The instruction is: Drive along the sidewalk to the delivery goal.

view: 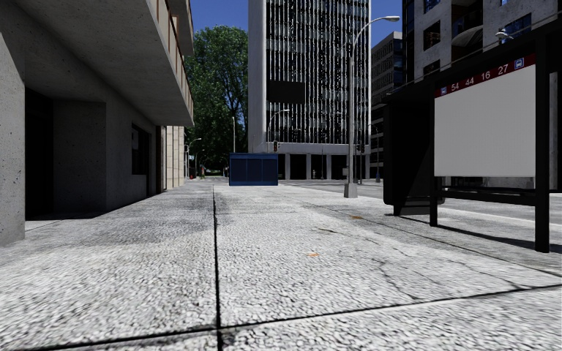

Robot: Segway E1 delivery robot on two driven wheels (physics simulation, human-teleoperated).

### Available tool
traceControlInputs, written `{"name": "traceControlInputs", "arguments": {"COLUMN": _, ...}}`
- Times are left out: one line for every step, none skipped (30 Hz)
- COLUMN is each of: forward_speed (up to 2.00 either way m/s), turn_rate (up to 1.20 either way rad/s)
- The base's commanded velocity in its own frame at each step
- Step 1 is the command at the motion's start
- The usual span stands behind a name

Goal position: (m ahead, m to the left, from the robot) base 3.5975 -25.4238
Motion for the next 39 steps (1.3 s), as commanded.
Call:
{"name": "traceControlInputs", "arguments": {"forward_speed": 2.00, "turn_rate": 0.00}}
{"name": "traceControlInputs", "arguments": {"forward_speed": 2.00, "turn_rate": 0.00}}
{"name": "traceControlInputs", "arguments": {"forward_speed": 2.00, "turn_rate": 0.12}}
{"name": "traceControlInputs", "arguments": {"forward_speed": 2.00, "turn_rate": 0.28}}
{"name": "traceControlInputs", "arguments": {"forward_speed": 2.00, "turn_rate": 0.38}}
{"name": "traceControlInputs", "arguments": {"forward_speed": 2.00, "turn_rate": 0.38}}
{"name": "traceControlInputs", "arguments": {"forward_speed": 2.00, "turn_rate": 0.41}}
{"name": "traceControlInputs", "arguments": {"forward_speed": 2.00, "turn_rate": 0.43}}
{"name": "traceControlInputs", "arguments": {"forward_speed": 2.00, "turn_rate": 0.43}}
{"name": "traceControlInputs", "arguments": {"forward_speed": 2.00, "turn_rate": 0.43}}
{"name": "traceControlInputs", "arguments": {"forward_speed": 2.00, "turn_rate": 0.43}}
{"name": "traceControlInputs", "arguments": {"forward_speed": 2.00, "turn_rate": 0.43}}
{"name": "traceControlInputs", "arguments": {"forward_speed": 2.00, "turn_rate": 0.44}}
{"name": "traceControlInputs", "arguments": {"forward_speed": 2.00, "turn_rate": 0.44}}
{"name": "traceControlInputs", "arguments": {"forward_speed": 2.00, "turn_rate": 0.45}}
{"name": "traceControlInputs", "arguments": {"forward_speed": 2.00, "turn_rate": 0.45}}
{"name": "traceControlInputs", "arguments": {"forward_speed": 2.00, "turn_rate": 0.45}}
{"name": "traceControlInputs", "arguments": {"forward_speed": 2.00, "turn_rate": 0.45}}
{"name": "traceControlInputs", "arguments": {"forward_speed": 2.00, "turn_rate": 0.45}}
{"name": "traceControlInputs", "arguments": {"forward_speed": 2.00, "turn_rate": 0.45}}
{"name": "traceControlInputs", "arguments": {"forward_speed": 2.00, "turn_rate": 0.45}}
{"name": "traceControlInputs", "arguments": {"forward_speed": 2.00, "turn_rate": 0.45}}
{"name": "traceControlInputs", "arguments": {"forward_speed": 2.00, "turn_rate": 0.45}}
{"name": "traceControlInputs", "arguments": {"forward_speed": 2.00, "turn_rate": 0.45}}
{"name": "traceControlInputs", "arguments": {"forward_speed": 2.00, "turn_rate": 0.45}}
{"name": "traceControlInputs", "arguments": {"forward_speed": 2.00, "turn_rate": 0.45}}
{"name": "traceControlInputs", "arguments": {"forward_speed": 2.00, "turn_rate": 0.00}}
{"name": "traceControlInputs", "arguments": {"forward_speed": 2.00, "turn_rate": 0.00}}
{"name": "traceControlInputs", "arguments": {"forward_speed": 2.00, "turn_rate": 0.00}}
{"name": "traceControlInputs", "arguments": {"forward_speed": 2.00, "turn_rate": 0.00}}
{"name": "traceControlInputs", "arguments": {"forward_speed": 2.00, "turn_rate": 0.00}}
{"name": "traceControlInputs", "arguments": {"forward_speed": 2.00, "turn_rate": 0.00}}
{"name": "traceControlInputs", "arguments": {"forward_speed": 2.00, "turn_rate": 0.00}}
{"name": "traceControlInputs", "arguments": {"forward_speed": 2.00, "turn_rate": 0.00}}
{"name": "traceControlInputs", "arguments": {"forward_speed": 2.00, "turn_rate": 0.00}}
{"name": "traceControlInputs", "arguments": {"forward_speed": 2.00, "turn_rate": 0.00}}
{"name": "traceControlInputs", "arguments": {"forward_speed": 2.00, "turn_rate": 0.00}}
{"name": "traceControlInputs", "arguments": {"forward_speed": 2.00, "turn_rate": 0.00}}
{"name": "traceControlInputs", "arguments": {"forward_speed": 2.00, "turn_rate": 0.00}}
